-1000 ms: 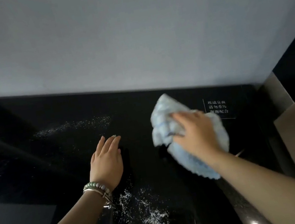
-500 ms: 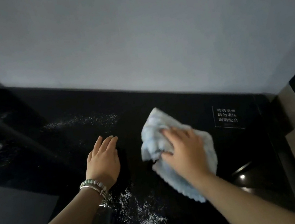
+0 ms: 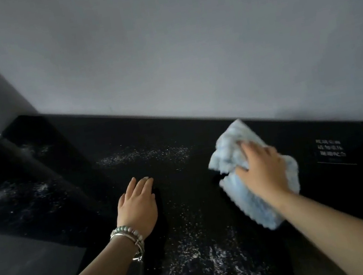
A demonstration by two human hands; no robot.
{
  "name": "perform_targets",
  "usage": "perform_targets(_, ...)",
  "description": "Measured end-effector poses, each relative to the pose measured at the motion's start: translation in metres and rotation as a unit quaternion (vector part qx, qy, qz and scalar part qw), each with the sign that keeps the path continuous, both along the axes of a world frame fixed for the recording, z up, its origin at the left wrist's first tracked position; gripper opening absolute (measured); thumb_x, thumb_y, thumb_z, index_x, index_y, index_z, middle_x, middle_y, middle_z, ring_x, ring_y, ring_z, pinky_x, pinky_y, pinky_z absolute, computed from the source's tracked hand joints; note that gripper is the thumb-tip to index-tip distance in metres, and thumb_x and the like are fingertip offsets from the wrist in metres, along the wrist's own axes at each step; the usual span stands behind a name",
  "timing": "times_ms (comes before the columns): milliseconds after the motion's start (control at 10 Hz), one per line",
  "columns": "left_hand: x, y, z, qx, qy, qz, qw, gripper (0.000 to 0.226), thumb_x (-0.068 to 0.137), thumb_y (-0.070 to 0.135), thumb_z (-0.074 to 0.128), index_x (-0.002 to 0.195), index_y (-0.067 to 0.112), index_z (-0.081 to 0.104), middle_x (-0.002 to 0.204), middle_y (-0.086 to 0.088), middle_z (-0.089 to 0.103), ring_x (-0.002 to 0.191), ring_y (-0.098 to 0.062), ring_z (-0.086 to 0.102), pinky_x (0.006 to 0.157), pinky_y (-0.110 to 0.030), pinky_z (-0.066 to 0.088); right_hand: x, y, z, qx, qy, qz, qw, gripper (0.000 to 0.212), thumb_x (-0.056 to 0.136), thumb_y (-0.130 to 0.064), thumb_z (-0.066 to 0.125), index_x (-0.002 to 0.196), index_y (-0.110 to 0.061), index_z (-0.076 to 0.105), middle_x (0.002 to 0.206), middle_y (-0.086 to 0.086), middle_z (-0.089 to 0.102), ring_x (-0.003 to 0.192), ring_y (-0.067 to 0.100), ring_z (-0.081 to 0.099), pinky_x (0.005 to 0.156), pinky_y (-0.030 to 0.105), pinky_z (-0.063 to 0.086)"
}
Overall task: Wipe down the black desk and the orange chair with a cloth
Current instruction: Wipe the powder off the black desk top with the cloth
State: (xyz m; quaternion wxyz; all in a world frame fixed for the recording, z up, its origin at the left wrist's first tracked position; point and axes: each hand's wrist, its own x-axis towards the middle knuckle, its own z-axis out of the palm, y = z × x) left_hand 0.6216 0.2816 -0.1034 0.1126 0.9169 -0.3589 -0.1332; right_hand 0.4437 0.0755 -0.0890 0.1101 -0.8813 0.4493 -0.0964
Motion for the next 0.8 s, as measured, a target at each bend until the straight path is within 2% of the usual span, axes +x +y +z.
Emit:
perform_targets(100, 0.021, 0.013, -0.001, 0.021, 0.017, -0.006, 1.000, 0.050, 0.099, 0.030, 0.027, 0.147, 0.023, 0.015, 0.155, 0.010, 0.010, 0.144, -0.014, -0.005, 0.117, -0.041, 0.009, 0.027, -0.004, -0.002, 0.071, 0.081, -0.086, 0.990, 0.053, 0.087, -0.047, 0.044, 0.136, -0.037, 0.025, 0.143, 0.003, 0.028, 0.126, 0.030, 0.031, 0.097, 0.051, 0.032)
perform_targets(200, 0.038, 0.025, -0.004, 0.046, 0.028, -0.011, 0.998, 0.054, 0.098, 0.036, 0.027, 0.148, 0.024, 0.008, 0.156, 0.011, 0.001, 0.143, -0.015, -0.009, 0.116, -0.043, 0.006, 0.048, 0.046, -0.023, 0.000, 0.106, -0.014, 0.994, 0.052, 0.083, -0.045, 0.046, 0.132, -0.039, 0.031, 0.138, 0.002, 0.035, 0.121, 0.027, 0.035, 0.094, 0.047, 0.032)
perform_targets(300, 0.057, 0.030, -0.006, 0.067, 0.018, -0.011, 0.998, 0.058, 0.097, 0.043, 0.027, 0.148, 0.024, 0.005, 0.156, 0.010, -0.004, 0.144, -0.016, -0.009, 0.116, -0.044, 0.006, 0.063, 0.080, -0.032, -0.041, 0.020, 0.170, 0.984, 0.043, 0.079, -0.041, 0.048, 0.122, -0.034, 0.050, 0.117, -0.004, 0.056, 0.105, 0.026, 0.050, 0.083, 0.041, 0.038)
perform_targets(400, 0.073, 0.027, -0.006, 0.097, 0.034, -0.036, 0.994, 0.070, 0.092, 0.058, 0.029, 0.148, 0.024, 0.005, 0.156, 0.010, -0.009, 0.144, -0.018, -0.009, 0.117, -0.046, 0.006, 0.070, 0.046, -0.020, -0.036, -0.058, 0.173, 0.983, 0.037, 0.073, -0.029, 0.062, 0.110, -0.022, 0.060, 0.102, 0.003, 0.065, 0.092, 0.034, 0.058, 0.074, 0.043, 0.047)
perform_targets(500, 0.085, 0.025, -0.005, 0.162, 0.060, -0.088, 0.981, 0.100, 0.072, 0.082, 0.031, 0.148, 0.025, 0.003, 0.155, 0.011, -0.012, 0.143, -0.022, -0.009, 0.115, -0.045, 0.008, 0.061, -0.015, -0.007, -0.032, 0.112, -0.092, 0.989, 0.050, 0.081, -0.042, 0.055, 0.127, -0.027, 0.044, 0.127, 0.008, 0.049, 0.109, 0.039, 0.046, 0.084, 0.047, 0.040)
perform_targets(600, 0.092, 0.026, -0.005, 0.183, 0.074, -0.111, 0.974, 0.120, 0.055, 0.091, 0.037, 0.148, 0.024, 0.001, 0.155, 0.012, -0.013, 0.143, -0.025, -0.009, 0.116, -0.045, 0.011, 0.063, -0.026, -0.002, 0.292, -0.104, 0.016, 0.951, 0.065, 0.061, -0.049, 0.032, 0.111, -0.007, 0.036, 0.114, 0.028, 0.034, 0.093, 0.042, 0.039, 0.078, 0.053, 0.031)
perform_targets(700, 0.092, 0.026, -0.006, 0.199, 0.062, -0.128, 0.970, 0.132, 0.047, 0.088, 0.050, 0.148, 0.023, -0.005, 0.154, 0.011, -0.016, 0.142, -0.027, -0.012, 0.116, -0.046, 0.011, 0.093, 0.032, -0.002, 0.330, -0.427, 0.156, 0.827, 0.042, 0.050, -0.038, 0.019, 0.081, -0.010, 0.027, 0.092, 0.033, 0.033, 0.071, 0.036, 0.026, 0.078, 0.045, 0.016)
perform_targets(800, 0.093, 0.027, -0.005, 0.211, 0.055, -0.136, 0.966, 0.135, 0.046, 0.083, 0.059, 0.147, 0.025, -0.007, 0.153, 0.013, -0.016, 0.142, -0.026, -0.010, 0.115, -0.044, 0.018, 0.106, 0.054, -0.033, 0.086, -0.080, 0.177, 0.977, 0.046, 0.076, -0.039, 0.032, 0.114, -0.014, 0.042, 0.119, 0.016, 0.047, 0.097, 0.037, 0.043, 0.082, 0.046, 0.029)
